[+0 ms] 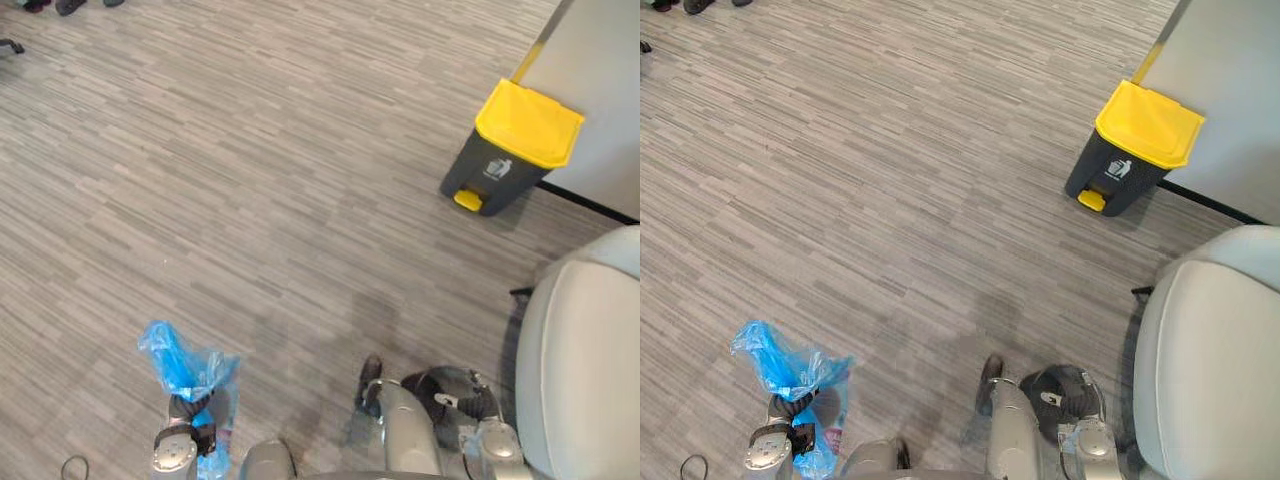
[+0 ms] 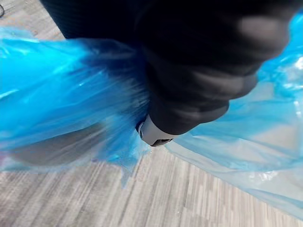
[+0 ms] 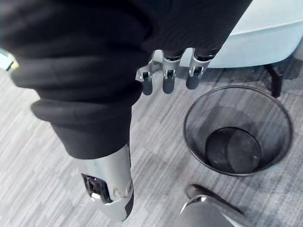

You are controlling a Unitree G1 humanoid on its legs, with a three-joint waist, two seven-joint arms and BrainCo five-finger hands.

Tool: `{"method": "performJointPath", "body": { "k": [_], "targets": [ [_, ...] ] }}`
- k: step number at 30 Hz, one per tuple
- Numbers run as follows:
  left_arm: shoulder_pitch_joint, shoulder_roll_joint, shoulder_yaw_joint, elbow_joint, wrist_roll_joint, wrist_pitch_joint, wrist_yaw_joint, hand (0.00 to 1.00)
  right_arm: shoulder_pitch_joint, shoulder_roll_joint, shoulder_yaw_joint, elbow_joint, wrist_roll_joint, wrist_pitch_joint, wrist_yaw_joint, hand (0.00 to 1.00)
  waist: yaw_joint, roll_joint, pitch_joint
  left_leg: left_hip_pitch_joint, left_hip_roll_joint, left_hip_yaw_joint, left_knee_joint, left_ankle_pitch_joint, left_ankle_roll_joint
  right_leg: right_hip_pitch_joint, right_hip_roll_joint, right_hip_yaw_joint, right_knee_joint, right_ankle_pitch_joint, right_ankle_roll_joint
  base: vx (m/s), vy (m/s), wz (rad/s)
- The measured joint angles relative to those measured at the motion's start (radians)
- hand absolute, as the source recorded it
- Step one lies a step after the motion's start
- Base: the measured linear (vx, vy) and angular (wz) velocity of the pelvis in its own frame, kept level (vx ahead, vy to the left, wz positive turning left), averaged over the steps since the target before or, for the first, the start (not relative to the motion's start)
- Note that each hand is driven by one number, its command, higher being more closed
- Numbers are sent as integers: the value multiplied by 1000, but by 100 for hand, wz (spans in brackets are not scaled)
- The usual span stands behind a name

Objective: Gather rubbish on tea table into small bin, then transfer packed bag to large trash can.

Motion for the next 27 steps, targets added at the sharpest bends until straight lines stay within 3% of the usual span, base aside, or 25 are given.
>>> {"method": "performJointPath", "body": {
  "k": [1,2,3,4,5,6,8,10,12,13,14,15,17,18,19,20,22,23,24,26,27],
  "targets": [
    [0,-4,2,-1,0,0,1,100,-3,1,1,-9,-1,0,0,0,2,7,3,-17,23,3,63,21,-23,12,16,-5,14,-27,-13,492,-209,-23],
    [1,-15,2,-1,0,1,1,100,-4,2,3,-21,-4,1,0,0,4,14,9,-51,60,2,199,75,-21,53,43,-14,16,-55,-31,608,-285,-28],
    [8,-37,3,-1,0,2,0,100,3,3,6,-47,-6,4,0,0,7,16,13,-117,111,-7,414,201,44,135,86,-7,-29,-66,-48,590,-276,-39],
    [13,-51,2,-7,0,2,-1,100,9,4,6,-73,-6,3,-1,0,18,16,16,-163,144,-8,548,203,55,195,116,1,-74,-66,-48,549,-226,-66],
    [7,-64,0,-18,0,1,-2,100,10,15,5,-106,-5,-1,-5,0,33,9,20,-221,158,-7,692,154,81,268,144,33,-124,-69,-53,604,-179,-91],
    [-2,-72,-4,-36,0,1,-3,100,8,15,4,-139,0,-7,-12,0,56,-11,26,-292,144,-2,762,119,91,331,159,73,-173,-71,-55,591,-144,-87],
    [-2,-73,-5,-54,0,-6,-3,100,6,24,4,-157,1,-18,-22,0,62,-25,25,-392,102,-10,714,95,128,400,176,128,-247,-71,-55,449,-36,-95],
    [-1,-75,-6,-53,0,-6,-3,100,-3,29,3,-156,1,-15,-23,0,99,-23,25,-466,44,-57,554,72,124,437,195,225,-295,-71,-55,450,104,-143],
    [-6,-79,-6,-53,0,-6,-2,100,2,36,3,-150,1,-10,-23,0,138,-20,23,-474,-23,-153,336,85,100,458,201,295,-302,-92,-19,362,198,-151],
    [12,-91,-6,-52,0,-8,0,100,13,33,3,-153,0,-8,-23,0,146,10,11,-448,-32,-232,152,189,80,480,224,339,-286,-141,29,386,302,-144],
    [14,-98,-14,-40,0,-7,1,100,19,43,-3,-143,0,-4,-24,0,145,20,6,-446,-19,-244,173,206,76,484,236,378,-243,-196,51,359,286,-124],
    [7,-86,-23,-36,-1,-5,1,100,37,60,-2,-149,-1,2,-23,0,135,-8,-10,-432,-26,-213,175,169,80,465,209,385,-199,-215,61,345,253,-92],
    [7,-61,-33,-50,-1,-5,2,100,71,95,4,-160,-5,1,-21,0,144,-71,-34,-364,-47,-99,189,75,102,418,140,404,-43,-256,96,345,188,-118],
    [10,-54,-36,-51,-1,-5,2,100,71,102,4,-160,-8,1,-21,0,148,-69,-30,-327,-44,-59,189,50,110,381,125,400,57,-249,135,369,233,-137],
    [11,-31,-71,-58,-2,-4,2,100,67,103,7,-160,-10,1,-21,0,130,-81,-35,-273,-39,-15,192,12,132,281,83,345,280,-179,261,275,195,-91],
    [11,-17,-80,-68,-1,-1,2,100,68,104,8,-159,-10,1,-21,0,122,-65,-27,-257,-35,-4,192,-4,138,243,66,324,352,-166,285,336,203,-64],
    [9,5,-98,-96,-2,-1,3,100,72,105,14,-156,-11,6,-21,0,108,-72,-27,-208,-27,28,181,-37,140,159,22,252,456,-172,232,317,90,-43],
    [7,16,-95,-96,-4,0,9,100,62,104,14,-150,-12,6,-21,0,108,-74,-27,-166,-20,51,163,-58,136,110,0,180,427,-191,192,363,26,-46],
    [2,19,-95,-95,-4,0,12,100,55,103,14,-144,-12,6,-21,0,106,-74,-28,-151,-17,55,151,-68,133,90,-5,149,389,-199,176,382,1,-31],
    [-27,19,-77,-67,-5,-1,20,100,7,84,13,-68,-12,5,-21,0,88,-69,-24,-103,-12,57,104,-71,115,41,1,99,204,-196,155,467,-75,9],
    [-44,12,-63,-34,-6,-1,22,100,-24,70,13,-18,-12,8,-19,0,79,-61,-19,-72,-4,58,75,-71,113,32,12,80,88,-163,130,504,-101,21]
  ]
}}
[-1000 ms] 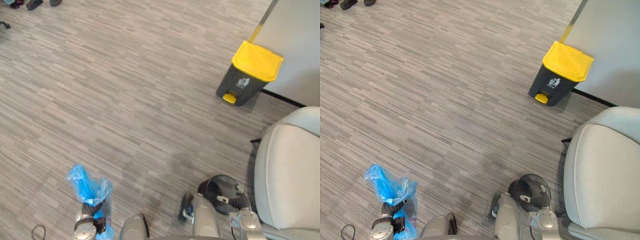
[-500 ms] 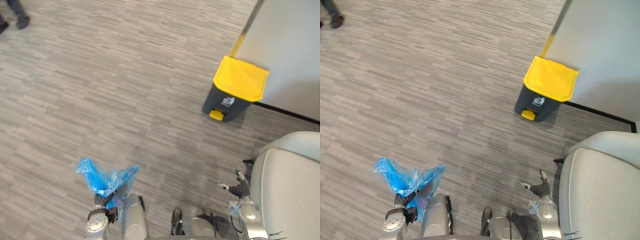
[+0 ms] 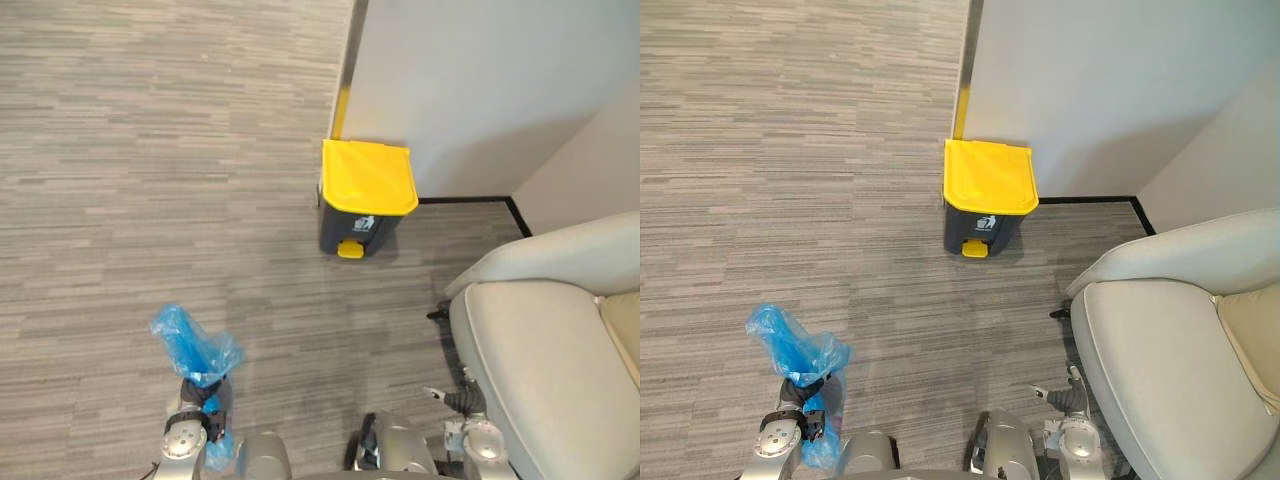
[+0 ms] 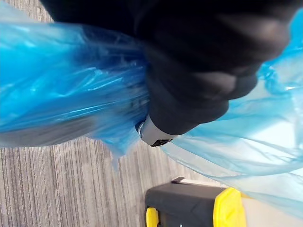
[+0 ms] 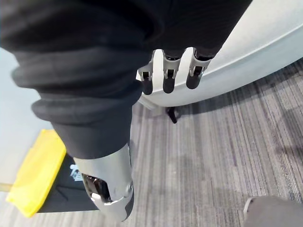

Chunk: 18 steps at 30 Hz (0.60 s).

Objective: Gather rubbish on tea table into small bin, then transfer packed bag to large trash can.

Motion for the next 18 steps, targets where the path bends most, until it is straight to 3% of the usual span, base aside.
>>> {"method": "performJointPath", "body": {
  "k": [1,2,3,4,5,6,7,8,9,10,11,12,14,15,16,18],
  "targets": [
    [-13,-5,4,28,0,1,1,100,-20,-10,0,31,0,2,0,0,-1,4,6,36,1,0,-28,3,-5,-6,11,-10,-99,49,-15,605,-150,26],
    [-22,0,12,55,-1,3,1,100,-28,-22,-1,58,0,3,-1,0,-6,5,12,99,2,-15,-75,10,-28,0,40,-1,-213,209,-53,760,-193,29],
    [-28,-11,21,67,0,4,1,100,-38,-40,-1,74,0,4,-1,0,-11,24,3,117,24,-57,-75,16,-41,24,61,-12,-206,243,-102,765,-179,20],
    [-27,-13,23,64,0,2,0,100,-52,-45,-3,77,0,4,-1,0,-2,33,2,110,34,-75,-63,41,-66,13,67,-12,-182,228,-110,620,-172,17],
    [-41,-19,22,65,1,1,0,100,-69,-57,-11,76,0,3,-1,0,-4,36,9,96,30,-123,-13,112,-94,1,49,-19,-103,169,-116,583,-188,18],
    [-47,-39,23,65,0,1,1,100,-69,-70,-11,76,0,3,-1,0,-17,39,30,72,22,-154,105,192,-77,15,26,-53,-13,136,-137,565,-253,35],
    [-42,-52,24,65,0,0,1,100,-65,-73,-10,77,1,4,-1,0,-19,44,38,31,34,-159,238,271,-53,37,28,-70,0,107,-133,461,-253,28],
    [-13,-58,22,53,0,-4,-2,100,-55,-60,-7,67,2,4,-3,0,-11,46,34,-59,80,-154,454,281,-43,163,62,-72,-144,73,-133,468,-239,-17],
    [-16,-66,23,53,0,-5,-2,100,-58,-57,-11,68,5,5,-4,0,16,65,39,-144,123,-151,608,206,-45,224,109,-61,-203,57,-134,568,-185,-46],
    [-25,-67,23,52,-1,-4,-3,100,-68,-50,-11,65,5,4,-4,0,33,67,39,-213,123,-149,652,171,-47,256,119,-57,-227,56,-135,531,-107,-48],
    [-25,-67,23,52,-1,-4,-3,100,-68,-50,-11,65,5,4,-4,0,33,67,39,-213,123,-149,652,171,-47,256,119,-57,-227,56,-135,499,-53,-15],
    [-40,-65,23,42,-1,-6,-3,100,-79,-23,-12,52,14,3,-5,0,38,28,61,-331,92,-104,572,122,-24,351,119,-58,-292,57,-135,481,-15,-1],
    [-44,-66,22,42,-1,-5,-4,100,-81,-16,-12,51,15,2,-8,0,48,13,66,-374,62,-76,422,115,-15,404,117,-58,-324,55,-132,468,53,-15],
    [-52,-67,22,40,-1,-5,-4,100,-78,-16,-27,48,16,1,-18,0,58,9,67,-373,19,-54,177,166,-7,438,106,-60,-323,33,-96,467,145,-26],
    [-42,-75,21,37,-2,-5,-3,100,-68,-21,-52,38,16,1,-24,0,60,36,59,-363,4,-59,15,357,79,455,130,-57,-310,3,-58,437,149,-21],
    [-62,-46,25,42,-5,-5,-1,100,-62,11,-62,34,17,5,-29,0,59,-21,52,-351,-33,-38,26,337,85,451,79,-34,-294,-13,-39,401,98,13]
  ]
}}
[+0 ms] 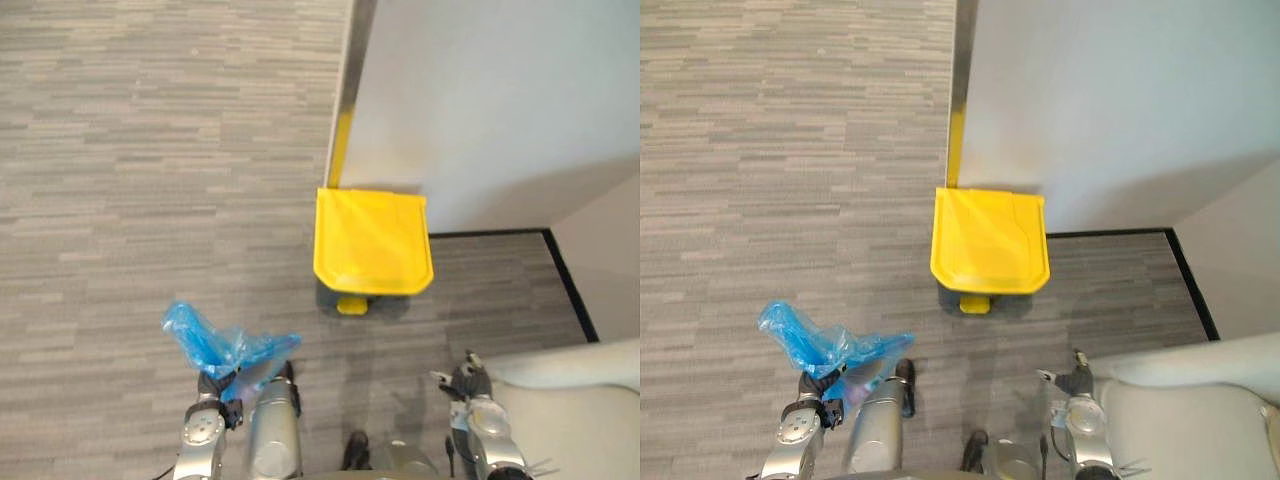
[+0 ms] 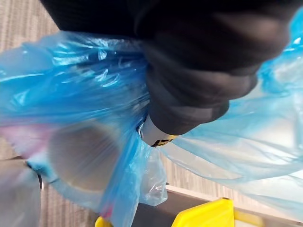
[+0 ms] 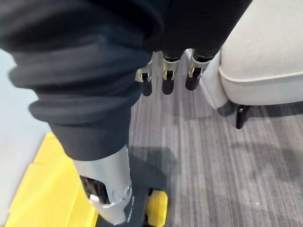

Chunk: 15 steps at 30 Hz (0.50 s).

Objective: Gather rubbish on tea table into small bin, then transfer packed bag to large trash can.

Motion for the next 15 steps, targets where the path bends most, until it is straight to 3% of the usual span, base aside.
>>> {"method": "performJointPath", "body": {
  "k": [3,5,7,8,10,11,12,13,14,15],
  "targets": [
    [-10,3,-3,-1,1,0,0,100,0,5,1,-21,-3,-1,-1,0,5,-7,-1,60,-32,33,-6,-63,20,-1,-51,26,86,23,24,379,130,-7],
    [17,16,-4,-7,1,0,1,100,-3,18,10,-19,-4,-3,2,0,4,0,-3,144,-25,57,-9,-145,13,-64,-91,72,320,61,82,258,98,-47],
    [23,37,-5,-8,1,3,2,100,-1,21,15,-13,-4,-2,5,0,-3,-1,-4,175,-23,58,-14,-173,15,-131,-101,88,437,37,79,165,24,-19],
    [17,42,-4,-8,1,4,3,100,-3,13,15,0,-4,-1,5,0,-6,-1,-4,201,-22,56,-36,-174,6,-180,-99,82,422,-13,67,202,-35,7],
    [12,50,5,-5,1,4,4,100,-4,5,16,30,-4,0,4,0,-21,0,-4,221,-20,43,-55,-170,-1,-217,-69,89,336,-30,43,236,-84,33],
    [4,55,10,8,0,3,4,100,-11,-2,16,59,-4,0,5,0,-34,0,-5,227,-22,21,-57,-167,-6,-235,-40,115,222,-23,34,266,-154,66],
    [-9,61,10,27,0,3,4,100,-10,-8,15,85,-3,2,4,0,-32,-12,-12,230,-37,4,-50,-166,-18,-240,-18,143,55,67,8,281,-174,72],
    [-15,64,11,36,1,3,4,100,-7,-16,15,99,-3,2,5,0,-37,-8,-10,233,-41,-10,-44,-170,-28,-238,-15,154,32,144,-11,301,-162,62],
    [-15,40,15,42,1,5,5,100,-2,-32,12,118,-3,5,5,0,-38,25,-25,234,-26,-50,-47,-168,-48,-198,5,124,-9,164,-22,290,-129,38],
    [-8,30,15,40,1,0,4,100,-3,-33,10,116,-3,4,5,0,-29,32,-37,241,-14,-57,-59,-165,-57,-181,17,117,-38,165,-24,274,-119,25]
  ]
}}
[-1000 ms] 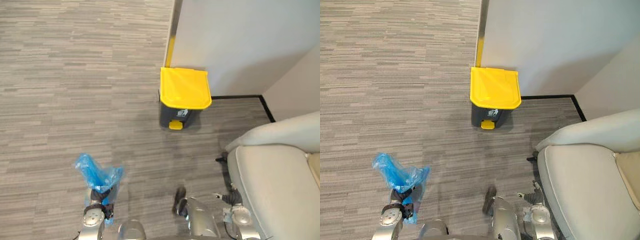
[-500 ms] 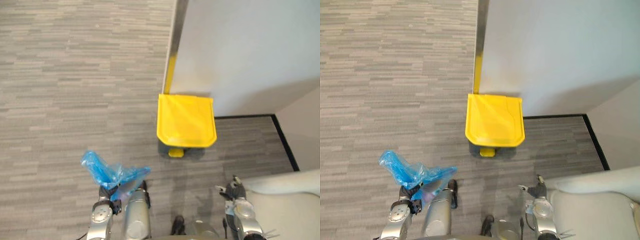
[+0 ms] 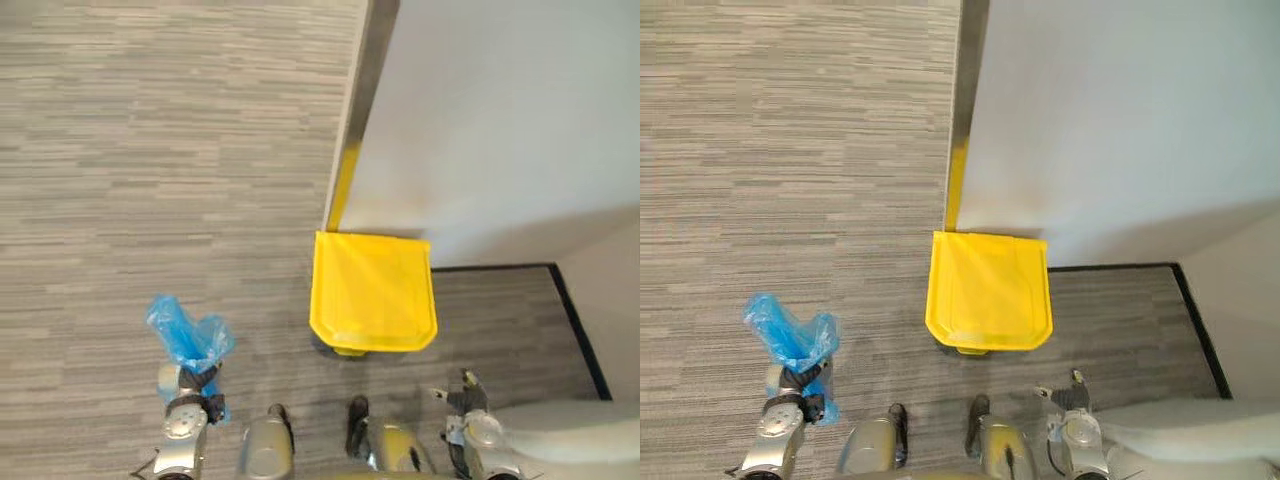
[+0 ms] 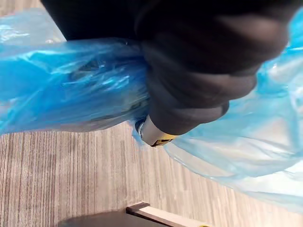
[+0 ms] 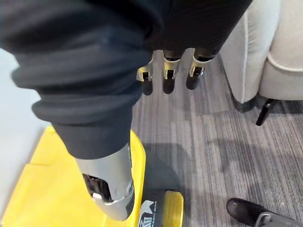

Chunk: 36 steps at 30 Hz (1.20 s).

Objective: Gather rubbish on tea table into small bin, then transfer packed bag to large trash can.

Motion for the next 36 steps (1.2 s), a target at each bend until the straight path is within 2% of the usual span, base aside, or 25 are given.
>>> {"method": "performJointPath", "body": {
  "k": [4,8,15,25,27,29,31,34,36],
  "targets": [
    [16,-25,-1,2,0,0,-2,100,2,-4,-28,-3,4,-5,-1,0,-3,6,-4,65,10,-24,-63,18,-29,77,17,-30,-56,0,0,210,-110,19],
    [27,-42,0,22,3,0,-4,100,14,-8,-117,-3,40,-7,-7,0,-2,6,-20,117,-4,-23,-101,18,-30,138,7,-31,-106,0,-1,93,24,6],
    [49,-38,3,47,3,4,-4,100,37,-4,-133,4,50,-7,-7,0,-1,5,-44,138,-38,-33,-104,18,-30,182,-21,-33,-144,2,2,42,57,7],
    [63,-33,39,81,3,9,-2,100,28,-5,-156,43,52,-8,-7,0,-3,7,-74,153,-53,-50,-139,20,-28,201,-29,-41,-177,17,19,-11,9,4],
    [64,-33,37,84,3,9,-2,100,27,-5,-155,43,52,-8,-7,0,-3,6,-74,148,-59,-56,-144,35,-21,201,-35,-54,-181,32,20,-58,16,17],
    [63,-34,31,88,3,9,-3,100,25,-6,-155,43,52,-8,-8,0,-6,3,-75,139,-77,-62,-171,77,-23,195,-50,-66,-193,58,21,-76,20,27],
    [60,-35,18,86,3,8,-3,100,17,-7,-153,43,53,-8,-17,0,-4,3,-74,90,-89,-67,-159,98,-22,167,-64,-85,-192,75,23,-104,23,31],
    [56,-38,-10,57,0,9,-4,100,-2,-5,-154,36,76,-5,-21,0,-1,0,-66,-11,-76,6,-55,93,-18,108,-85,-118,-145,78,27,-164,49,33],
    [62,-39,-10,31,-2,9,-4,100,1,3,-154,0,76,0,-23,0,-1,4,-60,-17,-65,35,-27,78,3,105,-84,-119,-123,77,27,-162,70,4]
  ]
}}
